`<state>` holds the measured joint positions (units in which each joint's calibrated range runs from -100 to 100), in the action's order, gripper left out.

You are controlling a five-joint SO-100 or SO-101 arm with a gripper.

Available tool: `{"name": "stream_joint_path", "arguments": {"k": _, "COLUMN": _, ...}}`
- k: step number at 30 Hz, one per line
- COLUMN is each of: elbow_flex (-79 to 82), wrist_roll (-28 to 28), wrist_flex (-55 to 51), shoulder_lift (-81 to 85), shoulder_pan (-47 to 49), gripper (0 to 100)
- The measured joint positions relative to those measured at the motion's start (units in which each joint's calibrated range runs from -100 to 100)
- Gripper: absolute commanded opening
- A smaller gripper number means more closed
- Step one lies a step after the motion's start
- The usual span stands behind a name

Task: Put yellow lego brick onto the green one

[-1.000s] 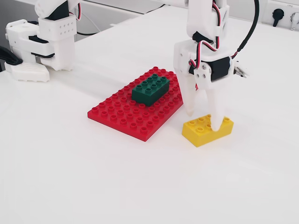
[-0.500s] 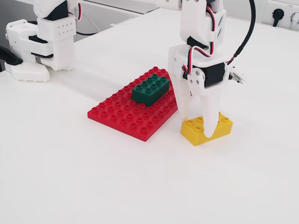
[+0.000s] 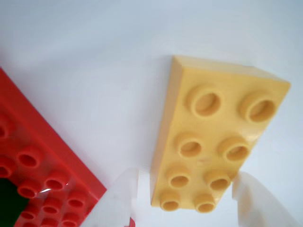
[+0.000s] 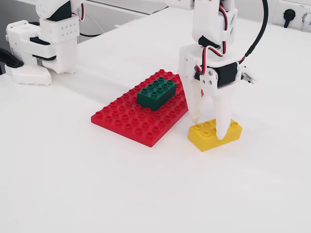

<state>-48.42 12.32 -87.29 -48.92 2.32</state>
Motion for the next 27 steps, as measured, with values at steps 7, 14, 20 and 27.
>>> {"name": "stream_joint_path", "arguments": {"k": 7, "elbow_flex": 0.6, "wrist_roll": 0.2, "wrist_flex": 1.2, "shoulder_lift": -2.4, "shoulder_pan": 0.7, "gripper": 21}}
{"name": "stream_joint_path", "arguments": {"k": 14, "elbow_flex": 0.6, "wrist_roll": 0.2, "wrist_flex": 1.5, "shoulder_lift": -2.4, "shoulder_pan": 0.7, "gripper": 9}}
{"name": "stream_joint_path", "arguments": {"k": 20, "elbow_flex": 0.6, "wrist_roll": 0.2, "wrist_flex": 1.4, "shoulder_lift": -2.4, "shoulder_pan": 0.7, "gripper": 6}}
{"name": "stream_joint_path", "arguments": {"k": 27, "elbow_flex": 0.4, "wrist_roll": 0.2, "wrist_flex": 1.5, "shoulder_lift": -2.4, "shoulder_pan": 0.7, "gripper": 6}}
